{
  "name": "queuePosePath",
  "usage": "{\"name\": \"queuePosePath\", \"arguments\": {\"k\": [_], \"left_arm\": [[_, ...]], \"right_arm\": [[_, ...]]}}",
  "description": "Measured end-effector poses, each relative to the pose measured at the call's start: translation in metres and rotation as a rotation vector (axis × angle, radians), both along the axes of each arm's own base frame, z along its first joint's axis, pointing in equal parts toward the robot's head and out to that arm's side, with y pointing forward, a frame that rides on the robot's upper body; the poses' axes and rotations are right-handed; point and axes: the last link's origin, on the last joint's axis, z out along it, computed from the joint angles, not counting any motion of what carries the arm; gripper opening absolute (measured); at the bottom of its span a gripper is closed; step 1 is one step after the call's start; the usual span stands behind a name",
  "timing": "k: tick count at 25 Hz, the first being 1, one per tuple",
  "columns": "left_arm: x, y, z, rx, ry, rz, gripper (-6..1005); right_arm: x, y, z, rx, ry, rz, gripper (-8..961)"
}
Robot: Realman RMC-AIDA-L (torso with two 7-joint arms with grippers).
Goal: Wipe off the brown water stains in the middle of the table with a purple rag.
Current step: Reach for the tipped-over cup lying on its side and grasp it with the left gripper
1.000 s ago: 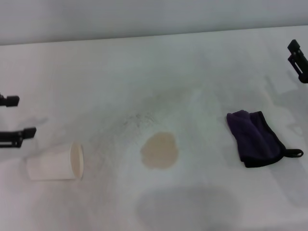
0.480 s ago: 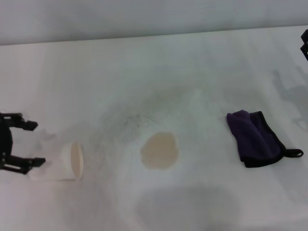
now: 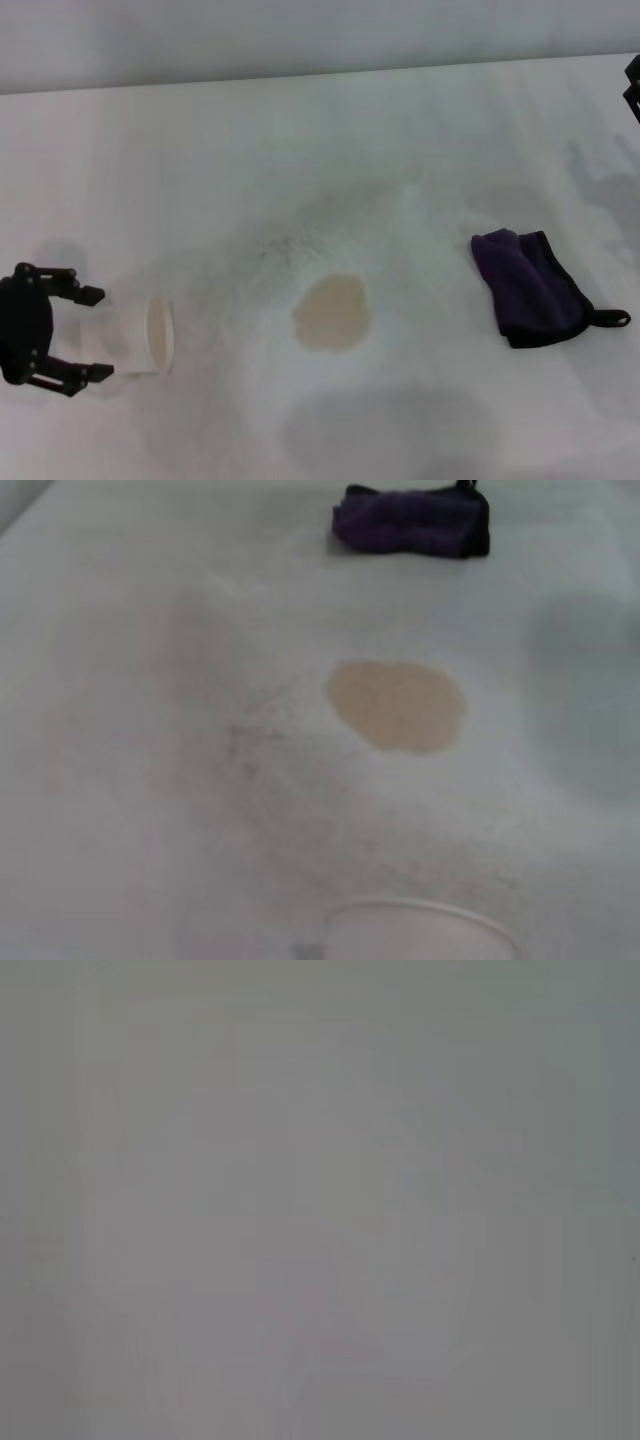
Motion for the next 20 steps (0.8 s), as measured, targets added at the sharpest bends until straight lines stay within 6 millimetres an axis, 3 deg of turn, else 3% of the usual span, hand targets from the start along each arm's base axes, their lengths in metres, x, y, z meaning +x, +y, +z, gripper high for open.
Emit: {"name": "queuePosePath", "arguments": {"k": [14, 20], "left_arm": [[-0.003, 0.001, -0.005, 0.008, 0.034, -0.015, 887], [-0.007, 0.001, -0.018, -0.004, 0.039, -0.053, 869]], "right_arm": [[0.000, 0.001, -0.001, -0.003, 0.002, -0.002, 726], [0.000, 0.001, -0.003, -0.010, 0.007, -0.005, 726]]}}
